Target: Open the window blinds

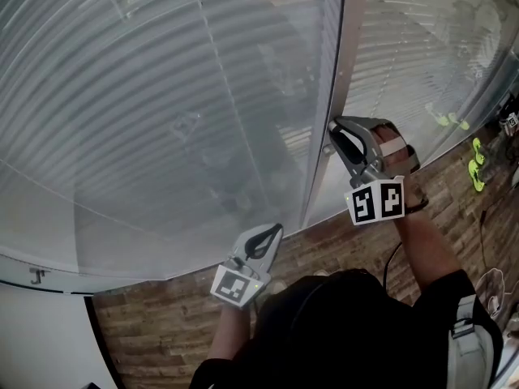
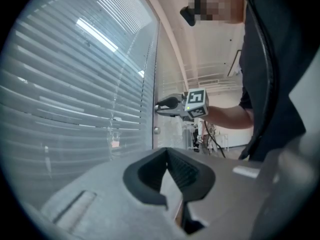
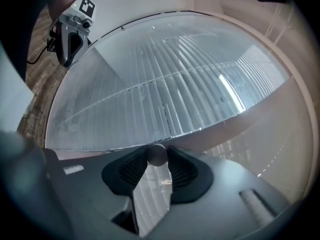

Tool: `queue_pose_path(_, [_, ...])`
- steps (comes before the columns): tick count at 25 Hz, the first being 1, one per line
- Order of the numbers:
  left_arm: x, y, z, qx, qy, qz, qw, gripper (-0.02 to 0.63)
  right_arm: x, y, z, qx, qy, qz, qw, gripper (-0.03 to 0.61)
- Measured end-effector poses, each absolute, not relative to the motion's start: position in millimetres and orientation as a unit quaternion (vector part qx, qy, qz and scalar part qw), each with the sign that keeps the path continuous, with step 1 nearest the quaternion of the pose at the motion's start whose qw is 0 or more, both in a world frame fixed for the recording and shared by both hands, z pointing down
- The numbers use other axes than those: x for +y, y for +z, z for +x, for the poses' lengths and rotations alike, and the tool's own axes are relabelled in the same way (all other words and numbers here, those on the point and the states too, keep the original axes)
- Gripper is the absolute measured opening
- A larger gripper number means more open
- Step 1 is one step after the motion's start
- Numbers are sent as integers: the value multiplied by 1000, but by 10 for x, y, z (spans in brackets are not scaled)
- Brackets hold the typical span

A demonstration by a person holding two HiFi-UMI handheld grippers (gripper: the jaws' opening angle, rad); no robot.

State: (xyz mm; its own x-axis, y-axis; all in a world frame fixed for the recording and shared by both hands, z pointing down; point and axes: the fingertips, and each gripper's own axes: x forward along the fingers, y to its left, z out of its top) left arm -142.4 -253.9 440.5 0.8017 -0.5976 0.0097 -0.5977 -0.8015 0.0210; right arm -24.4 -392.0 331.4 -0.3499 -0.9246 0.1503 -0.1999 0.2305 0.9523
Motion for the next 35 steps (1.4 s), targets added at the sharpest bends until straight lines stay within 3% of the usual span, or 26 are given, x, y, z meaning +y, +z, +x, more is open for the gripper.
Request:
queue_pose_path(15, [-2470, 4447, -1472, -312, 14, 950, 13, 5, -3916, 3288, -246, -699, -427, 443, 366, 126])
queue_pose_path(35, [-2438, 4443, -1636, -277, 26, 960, 17, 5, -3936, 3210, -203, -760, -285, 524, 258, 126])
